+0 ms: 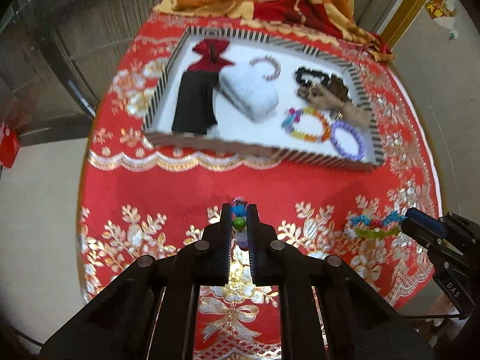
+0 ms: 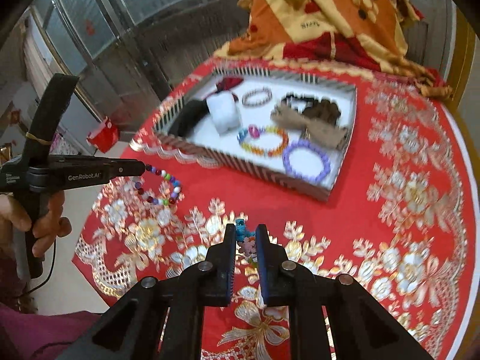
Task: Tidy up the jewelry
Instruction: 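Grasp the large multicolour bead bracelet with the left gripper while the right grasps the teal and green bracelets, then carry both held bracelets into the tray and lower them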
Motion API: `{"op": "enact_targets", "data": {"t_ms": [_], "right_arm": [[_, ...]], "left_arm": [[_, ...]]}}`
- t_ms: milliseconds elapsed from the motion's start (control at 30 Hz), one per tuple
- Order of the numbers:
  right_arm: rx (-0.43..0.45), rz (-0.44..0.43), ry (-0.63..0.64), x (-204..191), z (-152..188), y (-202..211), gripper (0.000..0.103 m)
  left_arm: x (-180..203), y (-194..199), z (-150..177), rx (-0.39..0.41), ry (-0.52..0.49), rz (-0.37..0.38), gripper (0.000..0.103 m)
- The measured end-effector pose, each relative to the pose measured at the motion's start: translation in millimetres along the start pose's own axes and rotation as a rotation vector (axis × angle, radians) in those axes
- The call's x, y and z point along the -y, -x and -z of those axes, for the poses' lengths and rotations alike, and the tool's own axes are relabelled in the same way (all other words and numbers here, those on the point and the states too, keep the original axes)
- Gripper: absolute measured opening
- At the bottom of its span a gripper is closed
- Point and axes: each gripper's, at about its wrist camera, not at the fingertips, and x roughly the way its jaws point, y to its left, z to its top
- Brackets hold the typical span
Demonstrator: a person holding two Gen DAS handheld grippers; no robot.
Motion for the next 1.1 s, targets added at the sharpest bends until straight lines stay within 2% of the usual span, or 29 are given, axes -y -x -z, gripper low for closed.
{"op": "enact_targets", "data": {"t_ms": [367,600,900,1100], "right_arm": [[0.074,0.018,0.048,0.6,-52.9,18.4,0.012],[0.077,0.009,0.095,-4.9,-94.6,1.8,0.012],[0.03,-0.04,0.111,-1.9,-140.7,-46.1,0.012],[-0.024,-0.099,0.119,-1.3,-166.2,-91.7,0.012]], "left_arm": [[-5.2,36.3,-52.1,0.089,-0.007,-0.013,0.008],[3.1,34.3,-93.1,0.11,-0.014,-0.035,0.008],[10.6,-6.8,-110.6,0.039,0.037,0.017,0.008],[-9.1,-46.7,-105.7,-0.04,0.103,-0.028,0.008]]}}
